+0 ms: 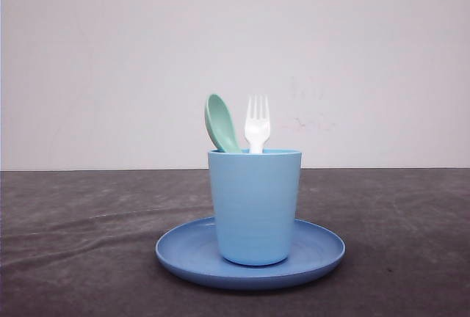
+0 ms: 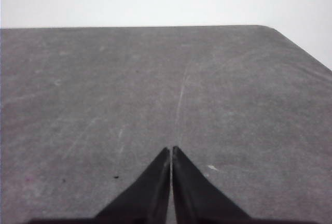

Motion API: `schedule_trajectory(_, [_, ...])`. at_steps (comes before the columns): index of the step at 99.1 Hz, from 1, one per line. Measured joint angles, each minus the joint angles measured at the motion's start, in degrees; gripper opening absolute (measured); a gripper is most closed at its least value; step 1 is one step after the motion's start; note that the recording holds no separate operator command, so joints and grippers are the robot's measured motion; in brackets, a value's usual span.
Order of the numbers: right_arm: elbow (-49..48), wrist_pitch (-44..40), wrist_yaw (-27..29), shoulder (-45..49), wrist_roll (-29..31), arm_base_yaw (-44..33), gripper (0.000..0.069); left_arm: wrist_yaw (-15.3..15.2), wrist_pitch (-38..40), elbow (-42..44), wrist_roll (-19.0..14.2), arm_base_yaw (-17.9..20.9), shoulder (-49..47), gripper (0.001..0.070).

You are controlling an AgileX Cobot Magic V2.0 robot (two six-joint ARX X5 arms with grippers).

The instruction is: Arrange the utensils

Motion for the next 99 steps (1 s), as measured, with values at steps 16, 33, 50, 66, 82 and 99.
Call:
schedule_trajectory(16, [0.07, -0.42, -0.13, 0.0, -0.44, -0.48, 0.0006, 0.0, 0.0, 0.0, 0.02, 0.02, 0.0, 0.0027])
schedule_trajectory(33, [0.07, -0.48, -0.39, 0.0, -0.92, -0.48, 0.0006, 0.0, 0.0, 0.0, 0.02, 0.02, 0.0, 0.0027])
schedule_trajectory(50, [0.07, -0.15, -0.87, 0.0, -1.36, -0.48, 0.0006, 0.0, 0.0, 0.0, 0.02, 0.0, 0.0, 0.0027])
schedule_trajectory(66, [0.07, -0.13, -0.87, 0.0, -1.36, -0.48, 0.0006, 0.0, 0.0, 0.0, 0.02, 0.0, 0.0, 0.0027])
schedule_trajectory(82, [0.07, -0.11, -0.87, 0.0, -1.38, -0.48, 0.0006, 0.0, 0.0, 0.0, 0.02, 0.02, 0.0, 0.0027])
schedule_trajectory(99, [0.07, -0.13, -0.9, 0.0, -1.46, -0.48, 0.0006, 0.0, 0.0, 0.0, 0.02, 0.0, 0.0, 0.0027])
